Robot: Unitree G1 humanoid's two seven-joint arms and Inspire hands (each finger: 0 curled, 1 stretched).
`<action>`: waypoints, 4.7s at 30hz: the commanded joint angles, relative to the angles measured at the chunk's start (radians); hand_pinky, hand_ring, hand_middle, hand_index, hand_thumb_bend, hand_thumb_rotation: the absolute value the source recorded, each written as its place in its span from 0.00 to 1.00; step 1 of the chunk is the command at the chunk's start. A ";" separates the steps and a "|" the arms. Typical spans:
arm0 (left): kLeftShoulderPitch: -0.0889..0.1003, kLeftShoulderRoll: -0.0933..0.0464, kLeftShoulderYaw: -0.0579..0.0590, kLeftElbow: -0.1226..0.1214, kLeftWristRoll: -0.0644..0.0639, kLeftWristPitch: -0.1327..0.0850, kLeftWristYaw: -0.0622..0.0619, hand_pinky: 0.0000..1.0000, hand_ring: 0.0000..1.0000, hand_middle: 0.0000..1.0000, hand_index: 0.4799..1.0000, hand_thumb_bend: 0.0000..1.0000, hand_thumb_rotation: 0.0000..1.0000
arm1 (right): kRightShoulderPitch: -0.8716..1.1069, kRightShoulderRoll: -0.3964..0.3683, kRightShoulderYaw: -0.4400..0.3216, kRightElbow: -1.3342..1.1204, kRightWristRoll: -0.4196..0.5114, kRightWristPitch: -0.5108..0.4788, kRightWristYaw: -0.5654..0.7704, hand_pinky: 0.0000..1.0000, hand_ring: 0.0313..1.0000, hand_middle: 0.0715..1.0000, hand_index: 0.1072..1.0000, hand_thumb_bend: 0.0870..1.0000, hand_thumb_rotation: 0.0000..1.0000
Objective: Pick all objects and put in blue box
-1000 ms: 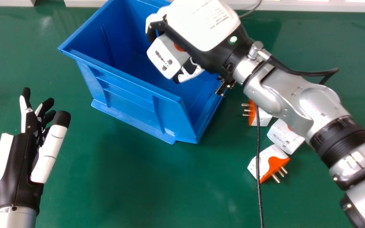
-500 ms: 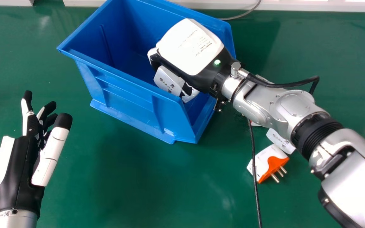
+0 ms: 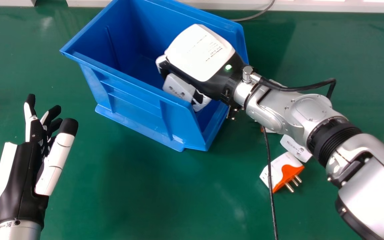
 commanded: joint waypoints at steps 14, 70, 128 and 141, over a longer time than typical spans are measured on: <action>-0.028 0.009 0.005 0.017 0.005 -0.018 0.003 0.88 0.92 0.95 0.86 0.77 0.93 | -0.007 -0.087 -0.014 -0.125 0.012 0.039 -0.051 0.99 1.00 1.00 1.00 0.75 0.25; -0.053 0.035 0.049 0.072 -0.009 -0.037 -0.024 0.88 0.92 0.94 0.86 0.83 0.93 | 0.950 -0.641 -0.564 -0.933 0.074 0.072 0.262 0.76 0.88 0.91 0.87 0.79 0.19; -0.046 0.015 0.024 -0.003 0.009 0.021 -0.009 0.88 0.92 0.94 0.85 0.80 0.92 | 0.606 -0.561 -0.286 -0.647 0.018 0.076 0.342 0.71 0.83 0.85 0.80 0.70 0.20; -0.036 0.009 0.015 -0.025 0.007 0.035 0.000 0.88 0.92 0.94 0.85 0.80 0.93 | 0.559 -0.527 -0.274 -0.621 0.037 0.051 0.385 0.68 0.79 0.81 0.75 0.72 0.14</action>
